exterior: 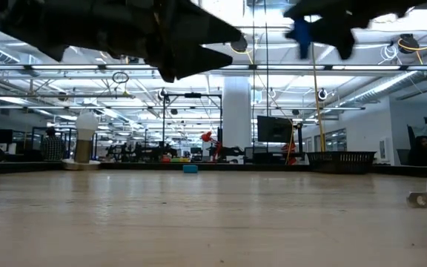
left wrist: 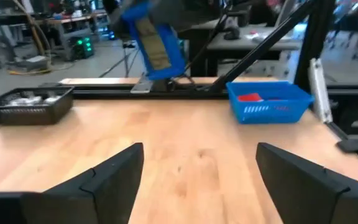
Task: Pick & Place Office items
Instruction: Put the blue digital clock into the blue bin
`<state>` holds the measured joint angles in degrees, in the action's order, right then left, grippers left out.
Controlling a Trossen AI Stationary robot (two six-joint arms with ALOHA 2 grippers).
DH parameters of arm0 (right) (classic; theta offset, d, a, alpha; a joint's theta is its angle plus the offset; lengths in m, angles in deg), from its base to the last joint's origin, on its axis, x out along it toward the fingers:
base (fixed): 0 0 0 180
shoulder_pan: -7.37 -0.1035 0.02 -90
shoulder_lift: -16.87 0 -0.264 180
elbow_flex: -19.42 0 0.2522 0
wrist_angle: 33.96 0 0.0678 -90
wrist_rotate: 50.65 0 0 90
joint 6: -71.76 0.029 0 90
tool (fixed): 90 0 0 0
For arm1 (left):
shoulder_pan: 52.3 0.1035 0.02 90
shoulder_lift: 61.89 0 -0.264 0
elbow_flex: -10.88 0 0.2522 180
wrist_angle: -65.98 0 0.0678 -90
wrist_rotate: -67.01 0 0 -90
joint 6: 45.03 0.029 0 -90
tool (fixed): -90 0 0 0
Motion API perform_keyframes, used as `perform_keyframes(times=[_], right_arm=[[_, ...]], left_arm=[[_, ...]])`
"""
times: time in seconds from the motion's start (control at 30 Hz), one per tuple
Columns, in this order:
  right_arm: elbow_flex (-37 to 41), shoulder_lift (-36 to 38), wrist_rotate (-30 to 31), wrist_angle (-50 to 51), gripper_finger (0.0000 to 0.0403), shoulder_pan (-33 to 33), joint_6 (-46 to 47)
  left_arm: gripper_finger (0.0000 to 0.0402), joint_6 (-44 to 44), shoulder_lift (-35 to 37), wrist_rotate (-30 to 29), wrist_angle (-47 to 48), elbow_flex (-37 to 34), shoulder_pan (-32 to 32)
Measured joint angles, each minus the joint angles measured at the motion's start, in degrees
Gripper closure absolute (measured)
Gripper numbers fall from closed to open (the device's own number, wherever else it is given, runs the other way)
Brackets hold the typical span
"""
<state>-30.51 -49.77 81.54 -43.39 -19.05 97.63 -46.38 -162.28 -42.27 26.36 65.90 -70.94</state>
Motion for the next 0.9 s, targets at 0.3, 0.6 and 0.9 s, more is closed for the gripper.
perform_keyframes(times=[0.3, 0.6, 0.9], right_arm=[[0.0, 9.2, -4.3, 42.9, 0.0254, -10.9, 45.1], [-3.1, 3.5, -18.7, 56.3, 0.0254, -17.7, 66.6], [-23.3, -5.8, -25.0, 76.6, 0.0254, -22.6, 71.0]], left_arm=[[0.0164, -1.9, 1.6, -0.8, 6.9, 0.0, -0.6], [0.0215, -1.6, 1.6, -0.8, 8.5, 0.0, -0.6], [0.0228, -1.6, 1.5, -0.8, 8.8, 0.0, -1.1]])
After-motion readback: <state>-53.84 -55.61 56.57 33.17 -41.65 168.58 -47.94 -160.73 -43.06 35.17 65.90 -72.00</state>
